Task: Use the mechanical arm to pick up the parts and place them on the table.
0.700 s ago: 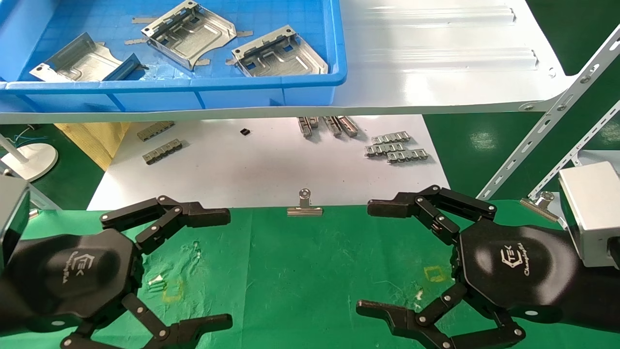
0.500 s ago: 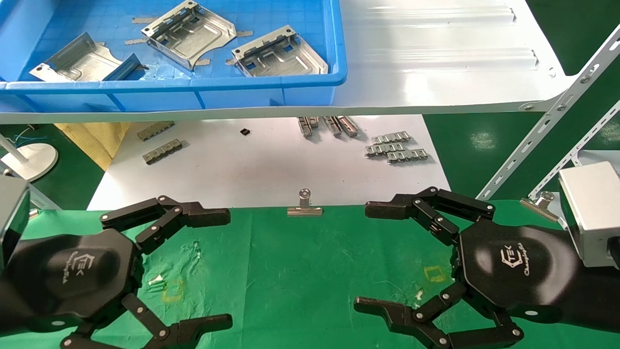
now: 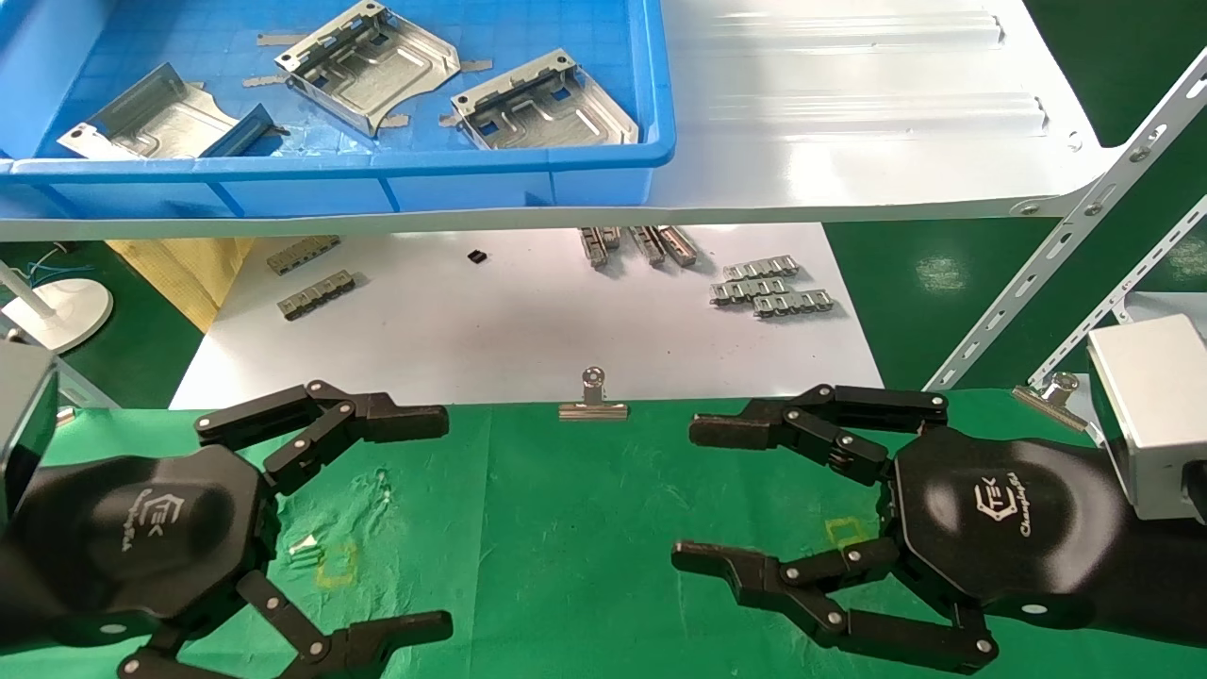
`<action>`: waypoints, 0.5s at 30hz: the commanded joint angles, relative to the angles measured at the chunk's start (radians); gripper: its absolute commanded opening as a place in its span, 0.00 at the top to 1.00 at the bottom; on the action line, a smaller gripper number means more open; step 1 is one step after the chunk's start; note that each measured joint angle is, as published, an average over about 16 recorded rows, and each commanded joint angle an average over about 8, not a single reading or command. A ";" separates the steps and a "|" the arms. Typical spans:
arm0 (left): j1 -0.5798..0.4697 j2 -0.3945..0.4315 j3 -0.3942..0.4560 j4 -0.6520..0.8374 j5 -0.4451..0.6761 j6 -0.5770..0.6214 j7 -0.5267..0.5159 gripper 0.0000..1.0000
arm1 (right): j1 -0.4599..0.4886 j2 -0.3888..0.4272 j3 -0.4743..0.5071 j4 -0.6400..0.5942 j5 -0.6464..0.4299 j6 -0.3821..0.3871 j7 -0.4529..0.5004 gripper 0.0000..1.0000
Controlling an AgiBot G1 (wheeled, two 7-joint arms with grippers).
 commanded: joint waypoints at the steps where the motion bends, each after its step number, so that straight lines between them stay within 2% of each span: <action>1: 0.000 0.000 0.000 0.000 0.000 0.000 0.000 0.00 | 0.000 0.000 0.000 0.000 0.000 0.000 0.000 1.00; 15: 0.000 0.000 0.000 0.000 0.000 0.000 0.000 0.00 | 0.000 0.000 0.000 0.000 0.000 0.000 0.000 1.00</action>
